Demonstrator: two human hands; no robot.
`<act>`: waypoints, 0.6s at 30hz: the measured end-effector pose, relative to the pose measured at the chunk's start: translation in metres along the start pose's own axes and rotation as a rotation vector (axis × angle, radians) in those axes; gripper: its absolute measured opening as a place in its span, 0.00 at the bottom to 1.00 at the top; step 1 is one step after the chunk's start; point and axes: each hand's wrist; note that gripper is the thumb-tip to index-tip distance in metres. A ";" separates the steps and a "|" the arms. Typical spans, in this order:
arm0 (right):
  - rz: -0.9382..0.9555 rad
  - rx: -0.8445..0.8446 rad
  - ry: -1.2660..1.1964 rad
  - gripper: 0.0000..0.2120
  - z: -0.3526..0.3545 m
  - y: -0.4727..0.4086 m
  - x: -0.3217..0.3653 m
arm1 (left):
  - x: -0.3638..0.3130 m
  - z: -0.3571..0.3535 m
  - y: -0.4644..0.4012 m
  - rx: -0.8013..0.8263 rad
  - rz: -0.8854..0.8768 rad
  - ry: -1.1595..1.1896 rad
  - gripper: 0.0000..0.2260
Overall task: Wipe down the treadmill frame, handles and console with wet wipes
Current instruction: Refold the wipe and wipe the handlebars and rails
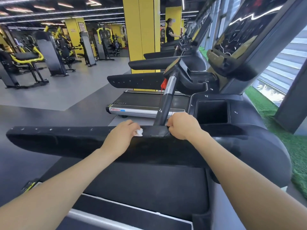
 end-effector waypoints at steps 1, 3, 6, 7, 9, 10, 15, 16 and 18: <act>-0.013 0.002 -0.005 0.08 0.001 0.000 0.000 | -0.005 -0.002 -0.001 -0.037 0.047 0.044 0.09; -0.030 -0.001 -0.008 0.06 0.003 -0.001 0.002 | -0.028 -0.010 -0.006 -0.081 0.052 0.154 0.08; -0.030 -0.008 -0.012 0.08 0.004 -0.002 0.002 | -0.061 -0.018 -0.013 -0.053 -0.064 0.201 0.08; -0.031 -0.009 -0.010 0.08 0.003 -0.001 0.002 | -0.061 -0.017 -0.014 -0.050 -0.082 0.196 0.08; -0.039 -0.017 -0.007 0.10 0.001 0.000 0.002 | -0.046 -0.011 -0.014 -0.018 -0.104 0.144 0.08; -0.040 -0.026 -0.009 0.10 0.001 0.001 0.001 | -0.034 -0.007 -0.011 -0.001 -0.095 0.109 0.08; -0.038 -0.046 -0.023 0.08 -0.002 0.002 0.000 | 0.010 0.004 -0.004 -0.043 0.094 0.073 0.07; -0.035 -0.051 -0.020 0.08 -0.003 0.002 0.001 | 0.004 0.003 -0.006 -0.066 0.128 0.099 0.07; -0.030 -0.062 -0.011 0.09 -0.004 0.002 0.001 | -0.019 -0.003 -0.014 -0.091 0.121 0.169 0.07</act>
Point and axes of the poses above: each hand's wrist, its own y-axis away from the middle knuckle, its own z-axis out of the back of the hand, x = y × z, and after that the axes turned 3 degrees about x, right-handed
